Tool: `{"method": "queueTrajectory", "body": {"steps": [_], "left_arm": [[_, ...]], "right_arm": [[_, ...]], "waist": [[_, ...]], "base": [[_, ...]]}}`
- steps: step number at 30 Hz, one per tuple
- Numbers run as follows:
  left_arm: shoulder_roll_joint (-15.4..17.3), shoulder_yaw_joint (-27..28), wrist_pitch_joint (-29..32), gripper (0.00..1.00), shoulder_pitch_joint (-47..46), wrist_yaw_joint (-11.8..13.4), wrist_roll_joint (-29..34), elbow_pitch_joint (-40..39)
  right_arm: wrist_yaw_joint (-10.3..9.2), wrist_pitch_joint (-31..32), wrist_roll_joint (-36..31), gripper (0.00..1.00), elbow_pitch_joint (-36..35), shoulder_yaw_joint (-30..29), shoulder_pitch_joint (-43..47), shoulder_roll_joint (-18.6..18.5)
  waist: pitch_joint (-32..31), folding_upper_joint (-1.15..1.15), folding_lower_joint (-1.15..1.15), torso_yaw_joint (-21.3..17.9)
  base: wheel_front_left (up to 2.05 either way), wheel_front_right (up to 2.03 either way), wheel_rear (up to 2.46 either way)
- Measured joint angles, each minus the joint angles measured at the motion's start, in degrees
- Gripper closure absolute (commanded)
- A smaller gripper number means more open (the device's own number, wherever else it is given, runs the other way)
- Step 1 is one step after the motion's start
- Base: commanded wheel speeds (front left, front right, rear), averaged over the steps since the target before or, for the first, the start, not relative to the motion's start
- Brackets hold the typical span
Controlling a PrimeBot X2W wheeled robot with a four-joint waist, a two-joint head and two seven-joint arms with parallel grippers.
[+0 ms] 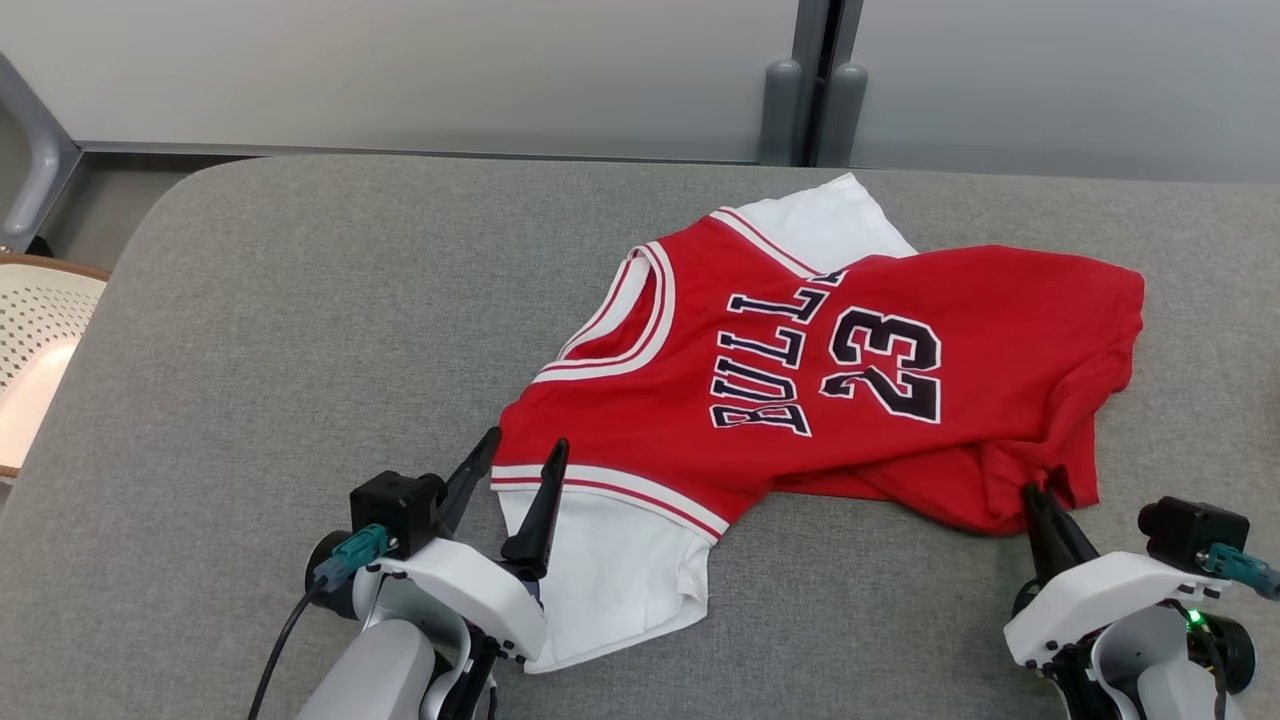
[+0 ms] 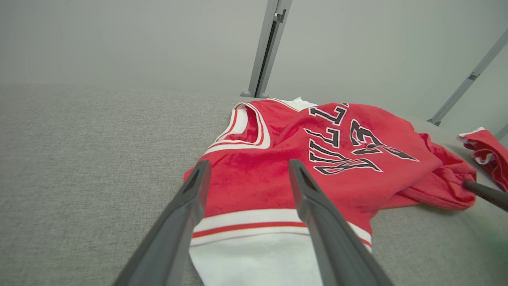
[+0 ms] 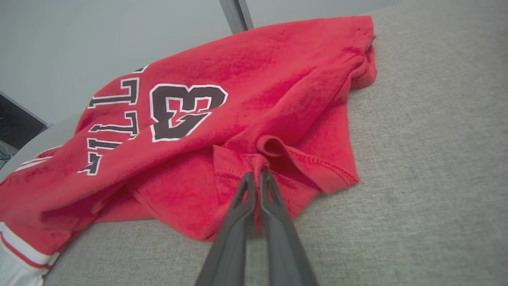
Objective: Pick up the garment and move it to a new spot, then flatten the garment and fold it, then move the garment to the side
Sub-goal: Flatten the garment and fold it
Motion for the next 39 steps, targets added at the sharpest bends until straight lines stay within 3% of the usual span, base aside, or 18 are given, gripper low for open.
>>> {"method": "queueTrajectory", "body": {"steps": [18,24,39], "left_arm": [[0.76,-1.99,1.59,0.0,3.35,-0.57,-0.87,4.59],[1.29,-2.19,5.22,0.0,4.89,-0.58,-2.91,5.83],[3.33,-4.37,17.75,0.0,7.77,0.57,-4.99,4.68]], "right_arm": [[0.0,-6.71,1.54,1.0,-5.41,-6.78,5.16,1.34],[0.0,-11.36,1.2,1.0,-6.27,-9.73,6.19,2.09],[0.0,-13.99,3.26,1.0,-2.29,-8.11,5.14,2.29]], "waist": [[-3.91,0.0,0.0,-1.99],[-4.54,0.0,0.0,-2.19],[-5.51,0.0,0.0,-1.91]], "base": [[0.0,0.0,0.0],[0.0,0.0,0.0],[0.0,0.0,0.0]]}}
